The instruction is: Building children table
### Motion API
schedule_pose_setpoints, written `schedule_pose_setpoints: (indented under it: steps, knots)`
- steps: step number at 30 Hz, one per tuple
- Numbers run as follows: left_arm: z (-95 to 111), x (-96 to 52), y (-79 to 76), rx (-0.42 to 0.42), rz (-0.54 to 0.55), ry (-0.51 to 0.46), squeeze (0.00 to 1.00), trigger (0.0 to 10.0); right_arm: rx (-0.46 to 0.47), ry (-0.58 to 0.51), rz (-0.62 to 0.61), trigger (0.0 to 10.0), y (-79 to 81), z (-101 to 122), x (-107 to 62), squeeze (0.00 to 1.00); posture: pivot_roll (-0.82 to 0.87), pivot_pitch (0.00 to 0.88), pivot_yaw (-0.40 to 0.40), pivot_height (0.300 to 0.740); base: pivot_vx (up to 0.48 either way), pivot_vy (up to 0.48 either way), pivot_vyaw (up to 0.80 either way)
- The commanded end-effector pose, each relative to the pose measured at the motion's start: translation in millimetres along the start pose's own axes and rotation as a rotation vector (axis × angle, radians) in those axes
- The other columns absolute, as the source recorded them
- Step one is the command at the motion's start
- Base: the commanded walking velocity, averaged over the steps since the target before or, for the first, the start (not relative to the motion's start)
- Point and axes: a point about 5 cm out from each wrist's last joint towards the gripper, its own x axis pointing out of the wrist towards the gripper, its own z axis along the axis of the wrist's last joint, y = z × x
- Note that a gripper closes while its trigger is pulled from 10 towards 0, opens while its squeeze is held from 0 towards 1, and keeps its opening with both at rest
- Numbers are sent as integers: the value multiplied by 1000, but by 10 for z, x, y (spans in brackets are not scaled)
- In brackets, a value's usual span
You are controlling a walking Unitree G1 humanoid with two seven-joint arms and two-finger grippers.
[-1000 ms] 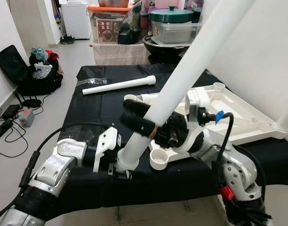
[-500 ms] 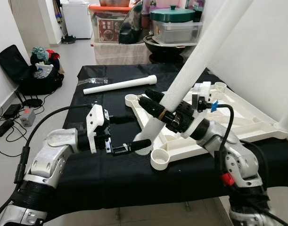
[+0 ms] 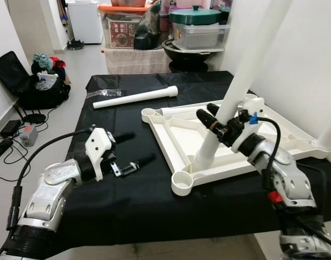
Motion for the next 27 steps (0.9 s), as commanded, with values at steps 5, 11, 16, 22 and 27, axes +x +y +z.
schedule_pose_setpoints:
  steps: [5, 11, 16, 22, 27]
  knots:
    - [-141, -131, 224, -6, 274, 85, 0, 10000, 22, -36, 132, 0, 214, -54, 24, 0, 73, 0, -53, 740, 0, 0, 0]
    - [-237, -192, 208, 16, 308, 137, 0, 10000, 30, -36, 143, 0, 259, -100, 52, 0, 73, 0, -53, 740, 0, 0, 0]
    - [-290, -161, 123, 1, 338, 141, 0, 10000, 59, -28, 190, 0, 408, -195, 167, 0, 87, 0, -68, 740, 0, 0, 0]
    - [-318, -122, 70, -21, 370, 138, 0, 10000, 70, 1, 216, 0, 490, -307, 168, 0, 93, 0, -76, 740, 0, 0, 0]
    - [-321, -131, 60, -25, 377, 138, 0, 10000, 75, 16, 219, 0, 501, -354, 150, 0, 96, 0, -82, 740, 0, 0, 0]
